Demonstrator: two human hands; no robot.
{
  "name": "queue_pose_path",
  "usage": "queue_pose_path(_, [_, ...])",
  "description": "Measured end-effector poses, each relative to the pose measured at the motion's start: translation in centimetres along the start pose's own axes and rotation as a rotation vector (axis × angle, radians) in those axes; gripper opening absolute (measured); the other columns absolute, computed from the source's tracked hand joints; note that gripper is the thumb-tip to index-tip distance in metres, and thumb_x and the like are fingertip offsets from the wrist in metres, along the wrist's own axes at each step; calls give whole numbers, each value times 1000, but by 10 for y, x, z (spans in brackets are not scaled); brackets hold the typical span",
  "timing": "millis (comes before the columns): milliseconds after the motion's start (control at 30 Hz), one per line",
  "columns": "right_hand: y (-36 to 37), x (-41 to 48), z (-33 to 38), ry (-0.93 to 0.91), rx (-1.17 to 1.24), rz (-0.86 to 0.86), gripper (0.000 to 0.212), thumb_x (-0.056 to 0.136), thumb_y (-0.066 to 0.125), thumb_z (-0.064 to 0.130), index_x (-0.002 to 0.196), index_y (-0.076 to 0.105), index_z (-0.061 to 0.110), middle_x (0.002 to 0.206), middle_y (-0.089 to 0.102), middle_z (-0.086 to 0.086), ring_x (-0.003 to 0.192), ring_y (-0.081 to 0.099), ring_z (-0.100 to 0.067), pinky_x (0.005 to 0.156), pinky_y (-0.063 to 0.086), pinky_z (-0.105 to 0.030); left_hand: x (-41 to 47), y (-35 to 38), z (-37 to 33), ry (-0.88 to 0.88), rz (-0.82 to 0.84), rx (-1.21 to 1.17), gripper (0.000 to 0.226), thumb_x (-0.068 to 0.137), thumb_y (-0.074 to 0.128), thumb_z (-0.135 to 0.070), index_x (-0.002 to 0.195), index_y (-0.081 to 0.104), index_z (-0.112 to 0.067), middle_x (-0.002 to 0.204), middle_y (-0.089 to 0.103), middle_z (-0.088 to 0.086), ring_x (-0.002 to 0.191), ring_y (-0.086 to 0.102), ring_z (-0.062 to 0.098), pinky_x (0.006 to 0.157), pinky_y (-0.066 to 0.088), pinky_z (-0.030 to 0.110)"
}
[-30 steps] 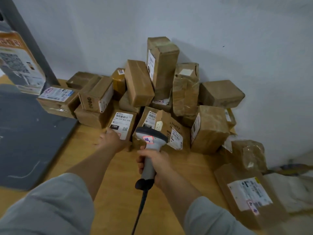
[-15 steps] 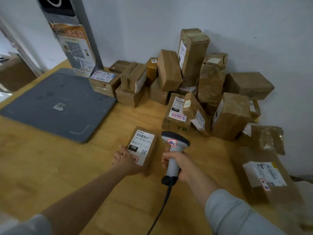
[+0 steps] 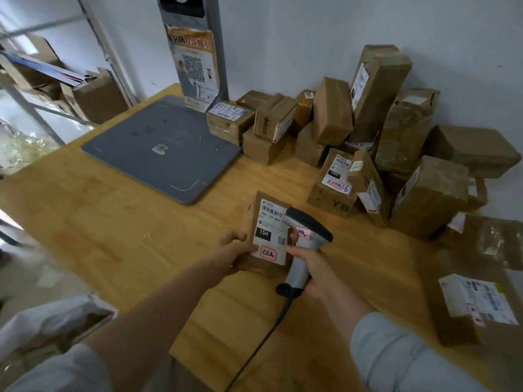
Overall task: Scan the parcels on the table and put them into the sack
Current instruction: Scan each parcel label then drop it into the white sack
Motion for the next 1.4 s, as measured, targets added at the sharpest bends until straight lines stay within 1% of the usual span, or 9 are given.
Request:
queue_pose_path(67, [2, -6, 4, -15, -10, 28, 30, 78, 71, 4, 104, 66, 18, 92, 66, -5, 79, 59, -20, 63, 46, -32, -4, -11, -6, 22, 7, 38, 40, 80, 70, -8, 112, 47, -18, 107, 62, 9, 92, 61, 22, 77, 52, 31])
queue_pose_path(133, [4, -12, 8, -41, -36, 32, 27, 77, 73, 6, 101, 65, 17, 92, 66, -7, 81, 59, -22, 66, 47, -34, -7, -18, -13, 67, -11, 76, 73, 76, 73, -5, 138, 36, -14, 108, 60, 8, 96, 62, 25, 93, 50, 39])
queue_pose_path(200, [6, -19, 13, -93, -93, 18, 27, 77, 74, 8, 101, 66, 16, 91, 66, -6, 81, 58, -21, 65, 47, -33, -10, -23, -19, 117, -41, 119, 87, 75, 74, -2, 148, 25, -8, 102, 57, 2, 94, 61, 22, 104, 42, 42])
queue_pose_path(333, [13, -37, 19, -150, -121, 31, 25, 78, 74, 8, 101, 67, 15, 88, 70, -10, 78, 64, -24, 70, 56, -40, -18, -27, -31, 190, -110, 167, 56, 78, 72, 0, 128, 48, -3, 99, 66, 8, 98, 65, 28, 95, 50, 38])
queue_pose_path(433, [19, -57, 24, -184, -96, 111, 5, 84, 67, 5, 88, 64, 8, 67, 67, -13, 54, 59, -22, 54, 52, -31, -21, -33, -36, 231, -147, 166, 75, 70, 80, -5, 135, 43, -2, 110, 66, 12, 96, 68, 26, 98, 49, 46])
queue_pose_path(533, [24, -71, 30, -218, -100, 122, 12, 86, 63, 3, 75, 60, 8, 56, 58, -10, 44, 48, -18, 44, 41, -23, -21, -38, -39, 265, -151, 149, 75, 67, 82, -10, 132, 45, -6, 117, 63, 13, 103, 65, 27, 97, 50, 48])
queue_pose_path(800, [33, -91, 37, -259, -140, 112, 27, 79, 59, -6, 56, 54, 7, 52, 53, -10, 40, 44, -16, 43, 39, -23, -29, -46, -38, 307, -195, 120, 71, 72, 79, -7, 134, 44, -6, 116, 62, 10, 102, 65, 24, 86, 56, 38])
queue_pose_path(1167, [44, -107, 37, -248, -126, 133, 27, 79, 58, -7, 56, 52, 6, 52, 50, -13, 38, 41, -18, 43, 37, -23, -49, -51, -35, 356, -240, 94, 46, 79, 73, -3, 116, 48, -12, 99, 63, 3, 86, 65, 14, 61, 53, 22])
queue_pose_path(1400, [52, -115, 37, -262, -147, 160, 28, 78, 58, -7, 54, 53, 7, 53, 51, -13, 38, 42, -18, 44, 38, -24, -55, -61, -31, 361, -276, 67, 55, 77, 76, -6, 124, 46, -10, 105, 64, 6, 87, 66, 16, 64, 53, 23])
Point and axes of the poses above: each hand's wrist, its own x-axis towards the middle knuckle, its own y-axis out of the palm, z = x × y, the point moved 2 cm from there along x, towards the middle knuckle
